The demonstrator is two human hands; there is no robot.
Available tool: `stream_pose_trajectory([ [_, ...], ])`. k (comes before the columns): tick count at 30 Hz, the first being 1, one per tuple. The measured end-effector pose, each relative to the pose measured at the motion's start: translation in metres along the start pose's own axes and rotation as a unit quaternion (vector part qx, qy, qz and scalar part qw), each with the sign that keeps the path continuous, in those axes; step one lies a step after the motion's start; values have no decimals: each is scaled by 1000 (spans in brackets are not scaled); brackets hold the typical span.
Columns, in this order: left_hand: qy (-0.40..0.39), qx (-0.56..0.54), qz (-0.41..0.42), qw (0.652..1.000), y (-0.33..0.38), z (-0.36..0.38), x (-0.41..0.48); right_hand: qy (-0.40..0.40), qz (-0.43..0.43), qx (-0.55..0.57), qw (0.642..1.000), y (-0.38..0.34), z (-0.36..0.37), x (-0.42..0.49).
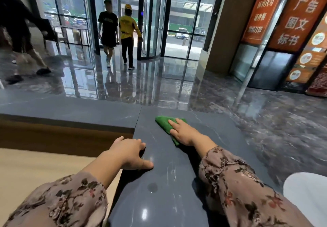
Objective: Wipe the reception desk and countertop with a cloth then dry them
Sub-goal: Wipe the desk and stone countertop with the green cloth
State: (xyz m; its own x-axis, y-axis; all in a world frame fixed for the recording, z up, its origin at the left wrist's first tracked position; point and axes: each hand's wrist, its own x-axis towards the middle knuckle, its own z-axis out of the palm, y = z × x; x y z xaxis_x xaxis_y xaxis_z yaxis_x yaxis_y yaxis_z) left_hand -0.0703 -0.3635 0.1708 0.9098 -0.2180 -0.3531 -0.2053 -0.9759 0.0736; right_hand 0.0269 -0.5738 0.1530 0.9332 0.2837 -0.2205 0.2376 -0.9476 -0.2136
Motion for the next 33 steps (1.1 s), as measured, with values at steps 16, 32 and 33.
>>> stream_pose_trajectory([
  [16, 13, 13, 10, 1000, 5, 1, -3, 126, 397, 41, 908, 24, 1, 34],
  [32, 68, -12, 48, 996, -4, 14, -15, 35, 27, -1, 999, 13, -15, 79],
  [33, 66, -14, 50, 996, -4, 15, -15, 46, 62, -2, 997, 39, -19, 78],
])
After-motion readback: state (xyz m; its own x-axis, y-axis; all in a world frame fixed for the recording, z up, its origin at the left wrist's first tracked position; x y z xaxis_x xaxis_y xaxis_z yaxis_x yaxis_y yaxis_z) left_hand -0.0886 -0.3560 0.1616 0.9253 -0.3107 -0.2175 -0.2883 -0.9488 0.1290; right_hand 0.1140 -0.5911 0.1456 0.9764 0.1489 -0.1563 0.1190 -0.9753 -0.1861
